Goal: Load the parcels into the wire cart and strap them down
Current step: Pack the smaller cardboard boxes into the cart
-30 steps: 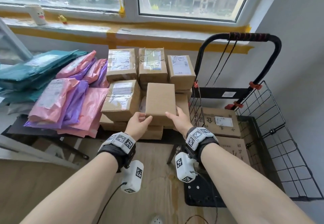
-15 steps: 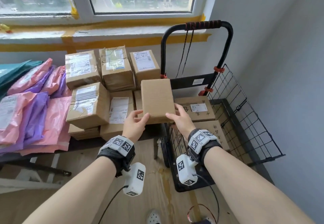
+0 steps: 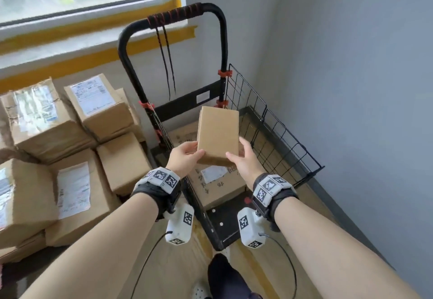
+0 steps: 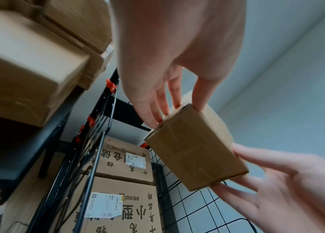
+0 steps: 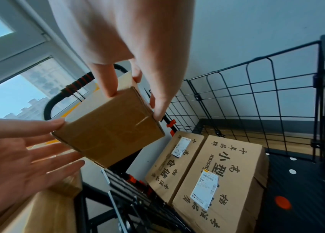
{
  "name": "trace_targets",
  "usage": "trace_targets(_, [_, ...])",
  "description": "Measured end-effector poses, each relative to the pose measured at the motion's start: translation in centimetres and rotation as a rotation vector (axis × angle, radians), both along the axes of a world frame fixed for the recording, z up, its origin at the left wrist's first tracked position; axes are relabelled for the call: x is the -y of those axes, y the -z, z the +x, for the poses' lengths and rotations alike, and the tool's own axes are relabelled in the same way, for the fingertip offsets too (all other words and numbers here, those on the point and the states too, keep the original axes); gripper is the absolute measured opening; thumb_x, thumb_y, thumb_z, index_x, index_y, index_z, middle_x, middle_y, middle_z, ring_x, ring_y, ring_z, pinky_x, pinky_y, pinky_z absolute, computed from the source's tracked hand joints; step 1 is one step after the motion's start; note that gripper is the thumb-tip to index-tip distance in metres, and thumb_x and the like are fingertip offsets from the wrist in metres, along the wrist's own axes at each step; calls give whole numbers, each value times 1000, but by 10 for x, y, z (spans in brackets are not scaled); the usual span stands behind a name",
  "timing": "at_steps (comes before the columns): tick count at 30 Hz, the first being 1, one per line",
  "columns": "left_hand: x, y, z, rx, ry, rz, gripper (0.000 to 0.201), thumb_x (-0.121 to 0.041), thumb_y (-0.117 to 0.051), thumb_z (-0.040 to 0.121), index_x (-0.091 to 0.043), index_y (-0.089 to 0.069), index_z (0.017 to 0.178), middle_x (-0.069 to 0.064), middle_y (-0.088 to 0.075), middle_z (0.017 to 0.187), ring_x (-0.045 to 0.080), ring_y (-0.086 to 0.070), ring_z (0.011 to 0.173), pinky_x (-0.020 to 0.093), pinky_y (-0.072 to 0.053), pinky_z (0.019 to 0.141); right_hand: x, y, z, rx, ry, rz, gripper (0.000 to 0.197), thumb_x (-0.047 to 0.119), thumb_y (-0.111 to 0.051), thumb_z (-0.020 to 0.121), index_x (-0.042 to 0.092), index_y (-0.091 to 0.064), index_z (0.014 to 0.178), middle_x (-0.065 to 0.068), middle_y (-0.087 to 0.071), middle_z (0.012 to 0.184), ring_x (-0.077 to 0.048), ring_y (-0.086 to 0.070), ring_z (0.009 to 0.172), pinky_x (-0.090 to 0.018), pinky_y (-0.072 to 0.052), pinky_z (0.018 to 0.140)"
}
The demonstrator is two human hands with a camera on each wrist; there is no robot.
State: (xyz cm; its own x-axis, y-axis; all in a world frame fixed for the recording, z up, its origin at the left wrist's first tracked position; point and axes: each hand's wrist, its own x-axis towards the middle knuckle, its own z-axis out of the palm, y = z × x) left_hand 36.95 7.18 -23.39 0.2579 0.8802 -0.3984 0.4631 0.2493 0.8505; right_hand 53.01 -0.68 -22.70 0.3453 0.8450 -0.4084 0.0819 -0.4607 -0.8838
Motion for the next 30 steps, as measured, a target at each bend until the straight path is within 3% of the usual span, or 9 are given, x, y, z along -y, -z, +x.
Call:
trace_targets(4, [-37, 11, 34, -70, 97, -65, 44, -19, -67, 84, -19, -56, 127, 0, -62, 121, 19, -60, 108, 41, -50, 96, -19, 24, 31, -27, 73, -34, 64, 16, -57, 92, 27, -24, 146, 3, -48, 132, -9, -47, 110, -26, -38, 88])
trace_targets(7, [-64, 20, 56, -128, 179, -67, 45, -14, -64, 87, -22, -53, 130, -1, -62, 120, 18, -61, 104, 38, -51, 94, -37, 45, 43, -98, 124, -49, 75, 9, -61, 89, 29, -20, 148, -1, -44, 139, -13, -49, 118, -28, -43, 95])
trace_targets(9, [-80, 29, 69, -161, 236, -72, 46, -13, -63, 87, -24, -53, 130, -1, -62, 121, 17, -61, 104, 39, -50, 96, -47, 60, 50, -133, 162, -78, 77, 7, -61, 88, 30, -18, 148, -1, -42, 141, -14, -47, 124, -28, -41, 97])
trace_targets(12, [-101, 50, 90, -203, 299, -102, 47, -9, -63, 86, -24, -54, 129, -1, -61, 124, 19, -59, 111, 39, -47, 100, -57, 80, 60, -225, 242, -137, 78, 5, -58, 91, 30, -13, 150, -1, -43, 140, -10, -47, 115, -26, -38, 92])
trace_targets(16, [-123, 88, 122, -254, 418, -81, 47, -2, -60, 86, -16, -54, 130, -1, -59, 121, 15, -55, 114, 21, -39, 95, -69, 117, 72, -278, 404, -192, 79, 3, -57, 90, 31, -14, 149, -5, -47, 139, -13, -51, 113, -26, -38, 88])
trace_targets(22, [-142, 164, 171, -261, 648, -163, 48, 0, -59, 88, -9, -49, 134, 5, -55, 129, 20, -54, 117, 21, -41, 93, -71, 181, 80, -308, 718, -272, 81, 10, -63, 88, 33, -15, 149, 3, -49, 131, -14, -48, 119, -30, -37, 98])
trace_targets(26, [-130, 221, 186, -253, 761, -205, 46, 1, -59, 87, -9, -52, 131, 10, -57, 129, 22, -56, 116, 32, -44, 100, -67, 228, 79, -249, 900, -378, 82, 20, -67, 85, 35, -17, 147, -2, -52, 132, -21, -51, 121, -36, -39, 103])
trace_targets(30, [-119, 273, 189, -240, 799, -286, 42, 4, -57, 87, -6, -52, 128, 10, -58, 124, 15, -55, 108, 25, -43, 92, -63, 272, 80, -201, 990, -478, 83, 23, -68, 84, 31, -16, 149, -4, -47, 137, -22, -48, 123, -32, -38, 100])
